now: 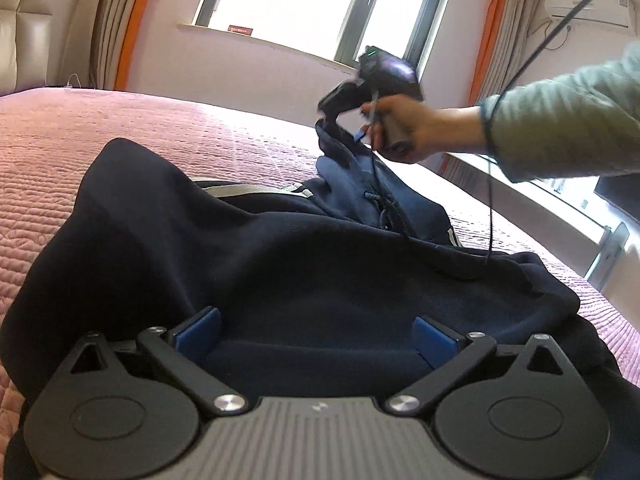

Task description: Fold large clothes

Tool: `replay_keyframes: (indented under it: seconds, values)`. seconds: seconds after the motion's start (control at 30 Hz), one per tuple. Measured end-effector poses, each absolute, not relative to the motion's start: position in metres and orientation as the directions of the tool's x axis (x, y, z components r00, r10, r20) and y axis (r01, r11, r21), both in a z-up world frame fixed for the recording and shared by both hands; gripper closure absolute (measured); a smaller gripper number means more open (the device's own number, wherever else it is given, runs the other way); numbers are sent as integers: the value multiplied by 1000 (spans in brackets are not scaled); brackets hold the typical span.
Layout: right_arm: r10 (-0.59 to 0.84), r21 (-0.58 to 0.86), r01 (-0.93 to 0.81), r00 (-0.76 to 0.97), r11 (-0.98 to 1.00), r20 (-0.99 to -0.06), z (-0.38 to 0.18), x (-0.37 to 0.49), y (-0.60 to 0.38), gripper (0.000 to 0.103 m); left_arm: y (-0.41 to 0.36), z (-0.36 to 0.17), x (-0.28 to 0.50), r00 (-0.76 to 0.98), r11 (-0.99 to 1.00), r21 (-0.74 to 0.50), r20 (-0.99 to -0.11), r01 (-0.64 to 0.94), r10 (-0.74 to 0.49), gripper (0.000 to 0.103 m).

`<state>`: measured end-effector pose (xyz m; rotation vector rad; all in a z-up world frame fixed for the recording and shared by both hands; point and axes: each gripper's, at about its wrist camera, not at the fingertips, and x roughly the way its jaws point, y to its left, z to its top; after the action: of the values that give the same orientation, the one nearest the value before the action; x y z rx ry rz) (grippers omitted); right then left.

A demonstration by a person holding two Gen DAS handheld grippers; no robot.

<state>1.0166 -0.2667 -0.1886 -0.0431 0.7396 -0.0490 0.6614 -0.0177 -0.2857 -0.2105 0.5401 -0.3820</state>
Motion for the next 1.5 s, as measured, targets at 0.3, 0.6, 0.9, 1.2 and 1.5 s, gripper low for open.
replay_keyframes:
  seconds: [0.3, 0.6, 0.9, 1.2, 1.5]
  values:
    - [4, 84, 46, 857, 995, -516, -123, 933, -292, 94, -14, -287, 663, 789, 906, -300, -456, 300, -412, 0]
    - [229, 147, -198, 944, 969, -239, 22, 712, -311, 93, -17, -281, 665, 782, 915, -275, -481, 295, -397, 0]
    - [398, 138, -377, 814, 916, -423, 2, 457, -279, 85, 20, -185, 593, 895, 968, -236, -409, 86, -179, 0]
    - [433, 358, -254, 378, 899, -818, -100, 406, -283, 65, 46, -166, 571, 828, 937, -320, -480, 144, -291, 0]
    - [158, 217, 14, 637, 976, -754, -135, 511, -291, 96, -46, -221, 612, 478, 702, -601, -522, 382, -706, 60]
